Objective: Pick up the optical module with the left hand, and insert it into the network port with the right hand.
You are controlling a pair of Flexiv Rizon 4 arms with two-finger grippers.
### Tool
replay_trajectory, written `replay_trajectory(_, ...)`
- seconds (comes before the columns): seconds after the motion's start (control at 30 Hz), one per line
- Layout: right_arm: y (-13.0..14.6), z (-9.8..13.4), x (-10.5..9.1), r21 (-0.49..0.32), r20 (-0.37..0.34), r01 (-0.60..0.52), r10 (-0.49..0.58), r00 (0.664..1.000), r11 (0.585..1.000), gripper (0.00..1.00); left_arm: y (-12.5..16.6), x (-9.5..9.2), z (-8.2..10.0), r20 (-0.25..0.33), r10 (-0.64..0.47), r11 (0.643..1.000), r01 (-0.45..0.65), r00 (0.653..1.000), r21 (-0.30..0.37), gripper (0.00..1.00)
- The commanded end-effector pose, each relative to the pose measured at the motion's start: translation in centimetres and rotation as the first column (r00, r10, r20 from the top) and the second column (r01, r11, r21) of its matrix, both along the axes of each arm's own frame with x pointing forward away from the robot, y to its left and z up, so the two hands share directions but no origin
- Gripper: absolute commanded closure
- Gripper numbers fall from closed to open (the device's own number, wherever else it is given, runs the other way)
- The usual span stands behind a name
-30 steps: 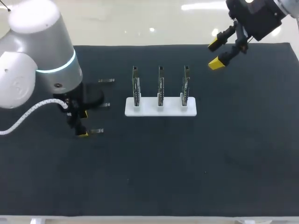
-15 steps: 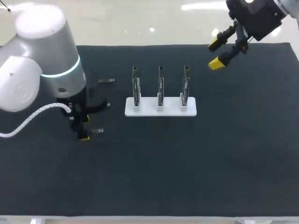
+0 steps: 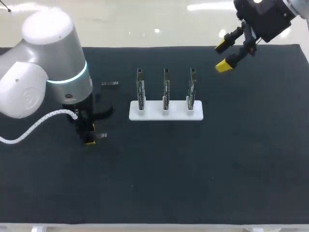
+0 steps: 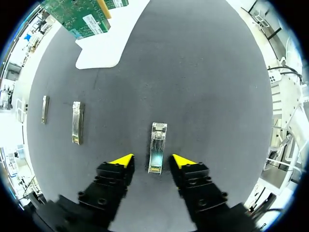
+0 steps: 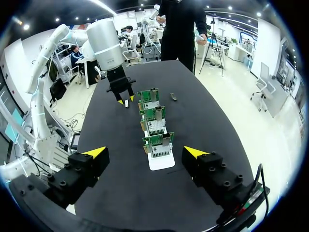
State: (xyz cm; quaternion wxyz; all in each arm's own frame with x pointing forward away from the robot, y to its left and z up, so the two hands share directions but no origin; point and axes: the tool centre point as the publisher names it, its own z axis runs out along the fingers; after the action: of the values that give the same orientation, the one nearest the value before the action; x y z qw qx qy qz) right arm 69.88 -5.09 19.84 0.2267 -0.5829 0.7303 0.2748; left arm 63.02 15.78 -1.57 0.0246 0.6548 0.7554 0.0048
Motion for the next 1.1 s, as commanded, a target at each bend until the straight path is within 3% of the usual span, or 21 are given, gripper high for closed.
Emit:
replay_trajectory(0.03, 0.0, 0.0, 0.1, 0.002, 0.0, -0.002, 0.002, 1.0, 1.0, 0.0, -0.3, 0.1, -0.4, -0.006, -0.003, 1.0, 0.003, 1.0, 0.006, 0.64)
replay_trajectory(0.07, 0.0, 0.0, 0.1, 0.002, 0.0, -0.002, 0.002, 1.0, 1.0, 0.0, -0.3, 0.0, -0.5, -0.007, -0.004, 1.0, 0.004, 1.0, 0.007, 0.88)
replay_trajectory(0.1, 0.0, 0.0, 0.1, 0.002, 0.0, -0.002, 0.002, 1.0, 1.0, 0.0, -0.3, 0.0, -0.6, -0.007, -0.005, 1.0, 0.005, 1.0, 0.009, 1.0)
replay_trajectory(0.3, 0.0, 0.0, 0.1, 0.002, 0.0, -0.002, 0.002, 1.0, 1.0, 0.0, -0.4, -0.2, -1.0, -0.01, -0.006, 1.0, 0.006, 1.0, 0.015, 1.0)
replay_trajectory(0.43, 0.0, 0.0, 0.1, 0.002, 0.0, -0.002, 0.002, 1.0, 1.0, 0.0, -0.3, -0.4, -0.1, -0.012, -0.003, 1.0, 0.003, 1.0, -0.01, 1.0)
replay_trajectory(0.6, 0.0, 0.0, 0.1, 0.002, 0.0, -0.002, 0.002, 1.0, 1.0, 0.0, 0.7, -0.4, 2.9, -0.024, 0.01, 0.996, -0.012, 1.0, -0.085, 1.0)
replay_trajectory(0.8, 0.0, 0.0, 0.1, 0.002, 0.0, -0.002, 0.002, 1.0, 1.0, 0.0, 2.2, -0.3, 7.0, 0.01, 0.013, 0.979, -0.01, 1.0, -0.205, 1.0)
replay_trajectory(1.1, 0.0, 0.0, 0.1, 0.002, 0.0, -0.002, 0.002, 1.0, 1.0, 0.0, 3.2, -0.5, 12.9, 0.05, 0.009, 0.911, 0.012, 0.999, -0.411, 1.0)
